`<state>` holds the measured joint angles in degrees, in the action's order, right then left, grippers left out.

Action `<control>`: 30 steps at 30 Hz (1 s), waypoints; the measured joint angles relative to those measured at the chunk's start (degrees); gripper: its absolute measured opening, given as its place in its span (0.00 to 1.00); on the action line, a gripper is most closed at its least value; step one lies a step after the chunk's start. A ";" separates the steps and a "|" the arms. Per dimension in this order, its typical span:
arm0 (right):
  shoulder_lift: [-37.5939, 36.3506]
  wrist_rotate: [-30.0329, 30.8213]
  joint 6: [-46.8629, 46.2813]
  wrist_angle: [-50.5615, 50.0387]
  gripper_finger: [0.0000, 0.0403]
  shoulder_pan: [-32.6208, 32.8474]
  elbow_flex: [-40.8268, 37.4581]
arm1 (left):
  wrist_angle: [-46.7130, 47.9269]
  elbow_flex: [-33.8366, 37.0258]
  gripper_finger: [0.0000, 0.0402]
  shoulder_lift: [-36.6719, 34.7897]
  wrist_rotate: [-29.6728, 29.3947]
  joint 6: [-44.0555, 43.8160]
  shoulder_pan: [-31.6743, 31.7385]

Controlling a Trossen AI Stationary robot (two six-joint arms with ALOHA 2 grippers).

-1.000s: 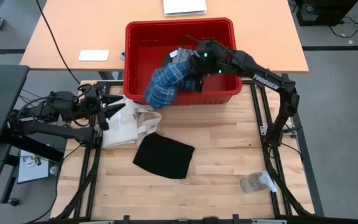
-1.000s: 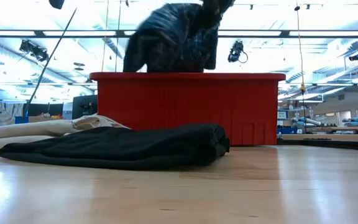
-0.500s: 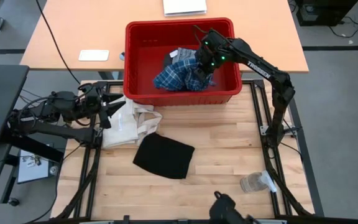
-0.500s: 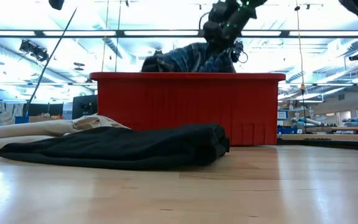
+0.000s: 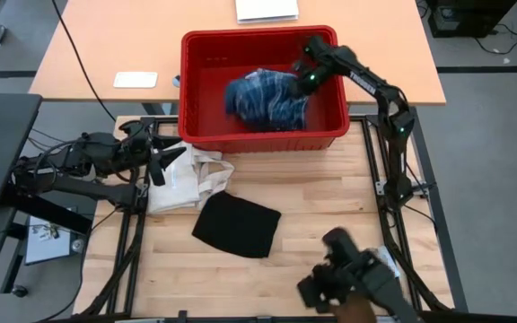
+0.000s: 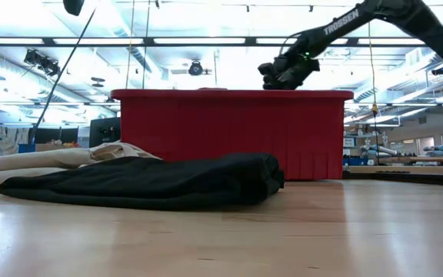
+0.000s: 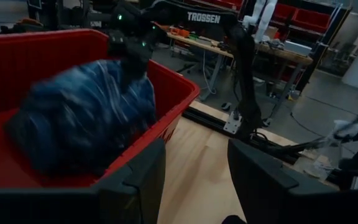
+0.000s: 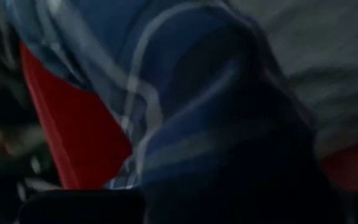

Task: Fold laundry
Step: Put the blue pants into the red bin

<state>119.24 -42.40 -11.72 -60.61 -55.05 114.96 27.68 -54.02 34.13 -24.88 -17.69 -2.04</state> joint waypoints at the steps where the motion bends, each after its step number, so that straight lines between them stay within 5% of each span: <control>1: -0.23 -0.26 -1.73 1.45 0.10 -1.13 0.00 | 0.00 0.00 0.44 0.00 0.00 -0.36 0.00; 6: -0.24 -2.51 -6.39 4.45 0.11 -5.78 0.02 | -0.01 0.00 0.44 0.00 -0.12 -0.73 0.00; 13: -0.24 0.35 0.96 4.47 0.19 -7.08 0.02 | -0.01 0.00 0.44 0.04 -1.90 -0.73 -0.02; 24: -0.26 5.34 4.98 4.34 0.58 -6.23 0.22 | 0.01 0.00 0.44 0.04 -1.95 -2.34 -0.02; 30: -0.30 11.36 3.45 -3.12 0.72 -6.89 8.03 | 0.01 0.00 0.44 0.00 -1.92 -4.10 -0.04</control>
<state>118.95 -31.04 -8.27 -63.72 -61.93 122.98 27.68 -54.02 34.13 -26.81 -21.79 -2.09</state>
